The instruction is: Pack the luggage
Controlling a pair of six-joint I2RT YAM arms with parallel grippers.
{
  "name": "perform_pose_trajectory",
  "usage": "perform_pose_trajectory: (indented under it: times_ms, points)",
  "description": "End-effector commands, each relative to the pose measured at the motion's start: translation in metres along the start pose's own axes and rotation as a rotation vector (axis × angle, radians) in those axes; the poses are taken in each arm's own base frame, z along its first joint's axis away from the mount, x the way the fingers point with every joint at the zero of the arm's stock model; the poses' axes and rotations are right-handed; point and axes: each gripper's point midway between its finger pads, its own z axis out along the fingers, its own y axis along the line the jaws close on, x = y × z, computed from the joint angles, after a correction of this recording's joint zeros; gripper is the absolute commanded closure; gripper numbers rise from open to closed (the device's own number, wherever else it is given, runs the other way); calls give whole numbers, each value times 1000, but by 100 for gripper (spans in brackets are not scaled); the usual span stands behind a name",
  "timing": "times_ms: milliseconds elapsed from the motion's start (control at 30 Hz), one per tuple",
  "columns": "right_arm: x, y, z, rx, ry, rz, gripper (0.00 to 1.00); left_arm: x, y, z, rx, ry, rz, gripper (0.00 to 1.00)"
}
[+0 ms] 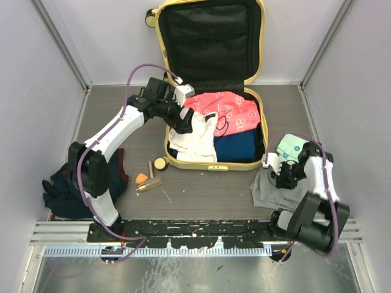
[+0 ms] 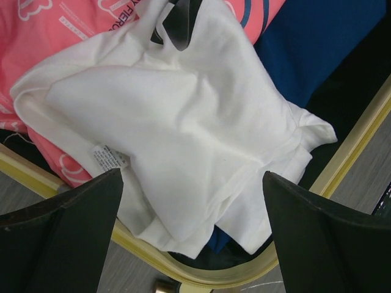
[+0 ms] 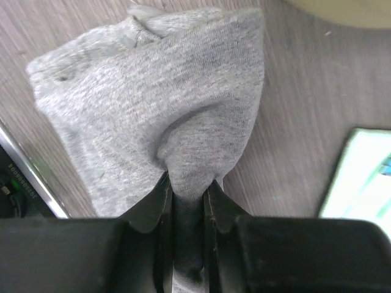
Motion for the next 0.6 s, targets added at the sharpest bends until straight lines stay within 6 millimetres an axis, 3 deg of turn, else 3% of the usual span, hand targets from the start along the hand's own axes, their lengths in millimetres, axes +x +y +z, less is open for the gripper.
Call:
perform_pose_trajectory:
  times_ms: [0,133,300,567]
  points:
    - [-35,20,-31,63,-86,-187,99,-30,-5,-27,-46,-118,85,2]
    - [-69,31,-57,107,-182,-289,99,-29,-1,-33,-81,-134,96,2]
    - [-121,22,-90,167,-313,-368,99,-27,3,-42,-99,-138,81,2]
    - [-219,2,-104,165,-416,-402,99,-25,18,-51,-127,-149,27,2]
